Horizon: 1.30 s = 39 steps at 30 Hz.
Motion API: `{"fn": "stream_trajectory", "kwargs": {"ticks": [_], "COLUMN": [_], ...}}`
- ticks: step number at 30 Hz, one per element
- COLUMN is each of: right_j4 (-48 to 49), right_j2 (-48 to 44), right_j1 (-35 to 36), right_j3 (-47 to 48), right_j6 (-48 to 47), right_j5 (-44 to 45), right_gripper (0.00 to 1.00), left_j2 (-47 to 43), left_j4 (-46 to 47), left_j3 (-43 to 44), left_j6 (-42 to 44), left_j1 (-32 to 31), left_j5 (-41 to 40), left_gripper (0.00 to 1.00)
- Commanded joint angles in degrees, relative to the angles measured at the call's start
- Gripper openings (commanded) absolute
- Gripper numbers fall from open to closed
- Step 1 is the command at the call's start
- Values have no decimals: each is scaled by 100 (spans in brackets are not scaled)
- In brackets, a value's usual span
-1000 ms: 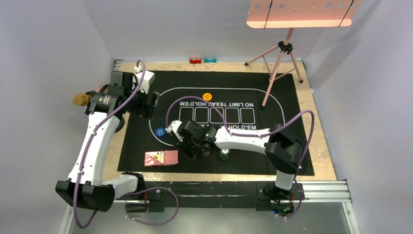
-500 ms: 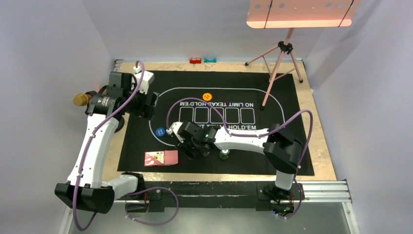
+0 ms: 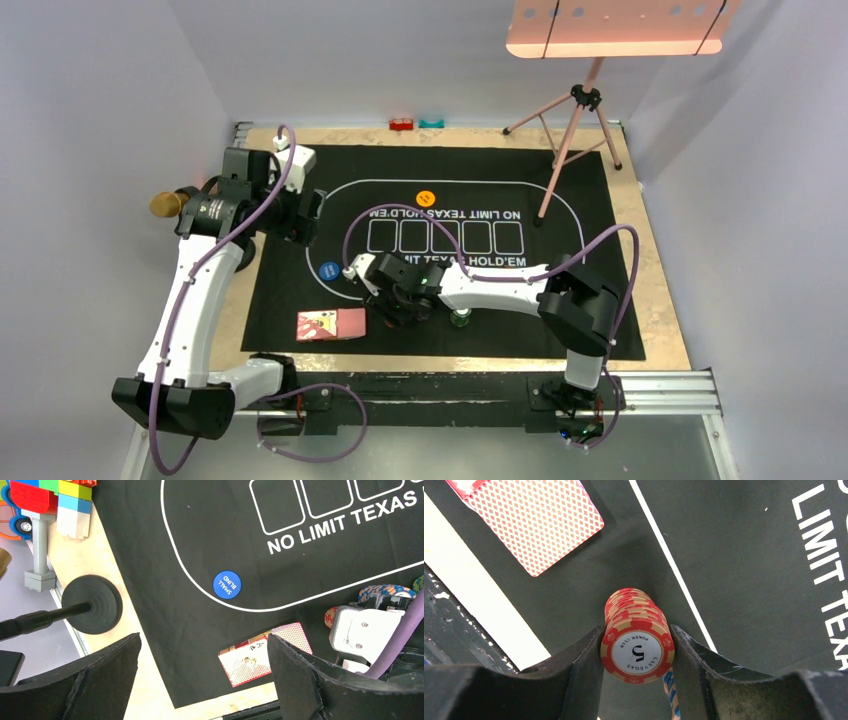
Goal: Distribute texas hold em gaming equipment
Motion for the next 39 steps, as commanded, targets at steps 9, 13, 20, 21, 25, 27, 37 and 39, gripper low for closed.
{"fn": "stream_trajectory", "kwargs": {"ticks": [9, 13, 20, 21, 25, 27, 37, 39], "right_j4": [-68, -79, -96, -89, -83, -93, -480, -542], "right_j2": [-306, -347, -341, -333, -305, -304, -470, -512], "right_j1": [23, 23, 23, 23, 25, 23, 20, 16], "right_j3": [245, 302, 313, 304, 300, 302, 774, 905], "right_j6": [-35, -31, -31, -27, -18, -5, -51, -61], "right_j5": [122, 106, 28, 24, 8, 10, 128, 188], "right_gripper": [55, 56, 51, 50, 40, 34, 0, 0], "left_j2": [-213, -204, -208, -212, -238, -235, -241, -230], "left_j4": [82, 87, 89, 88, 83, 76, 96, 126], "left_j3": [79, 61, 43, 43, 32, 41, 8, 3], "left_j6": [57, 61, 62, 67, 64, 75, 102, 48], "left_j1": [32, 32, 32, 32, 32, 32, 31, 32], "left_j5": [35, 45, 20, 19, -3, -22, -60, -120], "left_gripper": [100, 100, 100, 100, 100, 100, 100, 100]}}
